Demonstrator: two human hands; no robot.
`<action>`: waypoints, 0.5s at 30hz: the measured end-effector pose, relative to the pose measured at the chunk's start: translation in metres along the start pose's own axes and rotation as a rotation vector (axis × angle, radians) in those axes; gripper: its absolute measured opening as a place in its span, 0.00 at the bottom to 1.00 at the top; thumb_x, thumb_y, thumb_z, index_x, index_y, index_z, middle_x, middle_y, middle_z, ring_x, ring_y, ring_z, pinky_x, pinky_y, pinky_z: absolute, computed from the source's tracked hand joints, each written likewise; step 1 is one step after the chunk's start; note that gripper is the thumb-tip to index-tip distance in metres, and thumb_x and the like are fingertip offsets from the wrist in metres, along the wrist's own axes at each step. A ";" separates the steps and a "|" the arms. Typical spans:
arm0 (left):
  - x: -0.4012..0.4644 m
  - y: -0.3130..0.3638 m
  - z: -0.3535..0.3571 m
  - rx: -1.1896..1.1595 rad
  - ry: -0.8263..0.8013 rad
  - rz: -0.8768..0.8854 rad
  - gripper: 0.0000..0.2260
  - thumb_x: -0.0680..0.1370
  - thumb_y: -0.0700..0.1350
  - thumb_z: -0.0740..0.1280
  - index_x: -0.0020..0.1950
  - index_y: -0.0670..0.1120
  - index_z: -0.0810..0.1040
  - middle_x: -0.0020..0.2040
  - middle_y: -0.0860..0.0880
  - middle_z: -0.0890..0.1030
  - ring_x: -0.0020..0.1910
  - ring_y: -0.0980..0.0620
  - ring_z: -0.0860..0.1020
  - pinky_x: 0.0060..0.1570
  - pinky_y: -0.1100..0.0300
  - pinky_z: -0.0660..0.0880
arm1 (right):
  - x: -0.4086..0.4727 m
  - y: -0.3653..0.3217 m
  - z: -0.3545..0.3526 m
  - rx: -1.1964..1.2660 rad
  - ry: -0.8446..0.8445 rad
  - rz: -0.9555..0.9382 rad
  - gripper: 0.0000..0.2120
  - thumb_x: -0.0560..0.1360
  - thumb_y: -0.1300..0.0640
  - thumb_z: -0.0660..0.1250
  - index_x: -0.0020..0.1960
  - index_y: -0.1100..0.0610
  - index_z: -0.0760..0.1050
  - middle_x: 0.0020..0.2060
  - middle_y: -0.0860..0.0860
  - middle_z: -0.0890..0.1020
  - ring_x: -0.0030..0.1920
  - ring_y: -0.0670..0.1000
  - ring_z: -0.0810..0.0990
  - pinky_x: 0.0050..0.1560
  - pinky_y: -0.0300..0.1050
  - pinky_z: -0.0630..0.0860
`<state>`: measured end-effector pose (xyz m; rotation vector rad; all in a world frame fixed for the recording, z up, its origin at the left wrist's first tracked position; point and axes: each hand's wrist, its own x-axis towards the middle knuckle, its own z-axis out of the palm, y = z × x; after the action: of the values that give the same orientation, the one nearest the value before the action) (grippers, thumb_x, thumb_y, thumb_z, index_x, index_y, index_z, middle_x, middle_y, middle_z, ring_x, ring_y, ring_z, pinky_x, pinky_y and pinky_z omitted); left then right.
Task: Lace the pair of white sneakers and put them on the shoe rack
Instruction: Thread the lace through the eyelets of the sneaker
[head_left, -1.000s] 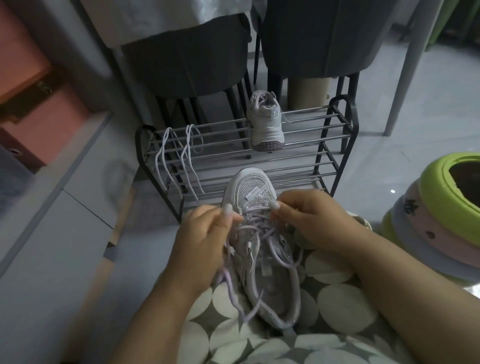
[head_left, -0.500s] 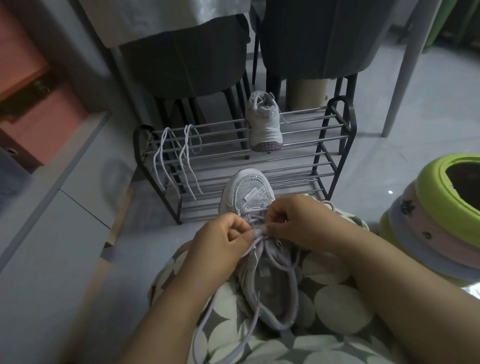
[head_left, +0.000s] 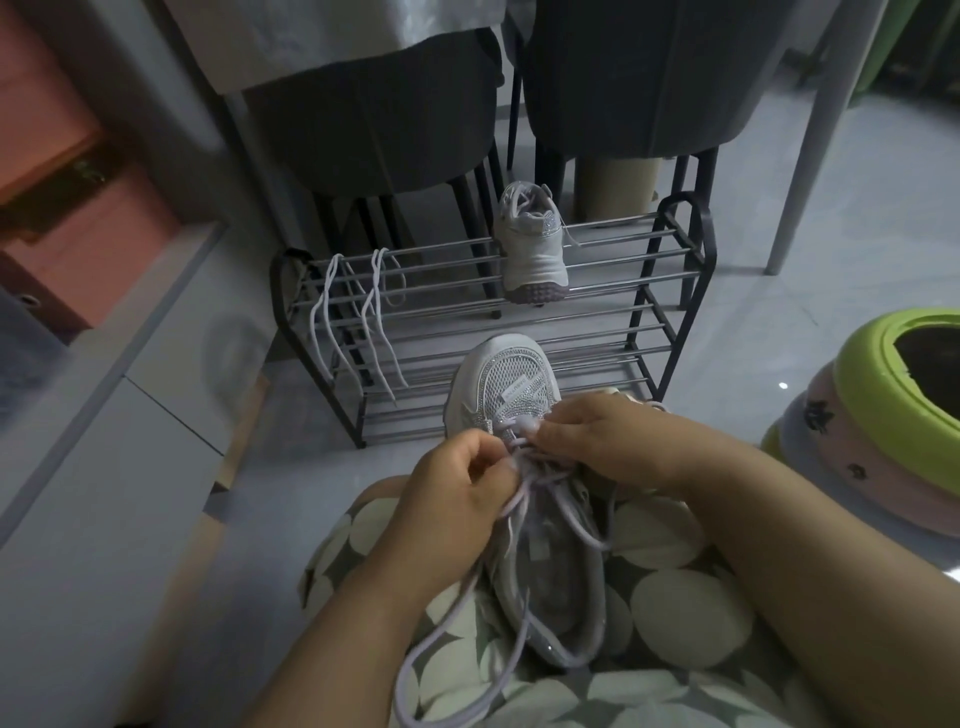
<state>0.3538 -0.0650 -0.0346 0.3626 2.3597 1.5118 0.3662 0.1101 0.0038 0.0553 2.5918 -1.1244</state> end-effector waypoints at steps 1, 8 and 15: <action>-0.001 0.000 0.000 -0.089 0.010 -0.020 0.08 0.77 0.47 0.66 0.39 0.47 0.76 0.33 0.48 0.76 0.33 0.51 0.73 0.36 0.57 0.70 | 0.000 0.002 0.000 0.097 -0.024 0.005 0.23 0.72 0.37 0.63 0.31 0.55 0.69 0.22 0.44 0.69 0.23 0.41 0.67 0.29 0.36 0.65; -0.003 0.002 -0.004 -0.481 0.053 -0.051 0.09 0.78 0.39 0.64 0.38 0.45 0.74 0.33 0.47 0.78 0.32 0.53 0.74 0.36 0.62 0.72 | -0.002 0.019 -0.003 0.857 -0.103 -0.120 0.13 0.66 0.56 0.73 0.32 0.58 0.70 0.27 0.54 0.75 0.26 0.47 0.73 0.27 0.37 0.71; 0.005 0.001 -0.018 -0.913 0.041 -0.036 0.06 0.70 0.42 0.64 0.36 0.44 0.69 0.28 0.48 0.67 0.30 0.52 0.72 0.39 0.56 0.74 | 0.004 0.034 -0.004 1.160 0.027 -0.266 0.21 0.53 0.52 0.83 0.37 0.55 0.75 0.27 0.53 0.73 0.29 0.51 0.72 0.34 0.44 0.76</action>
<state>0.3422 -0.0780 -0.0274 0.0554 1.4396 2.3540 0.3669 0.1363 -0.0192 -0.0195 1.6354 -2.5431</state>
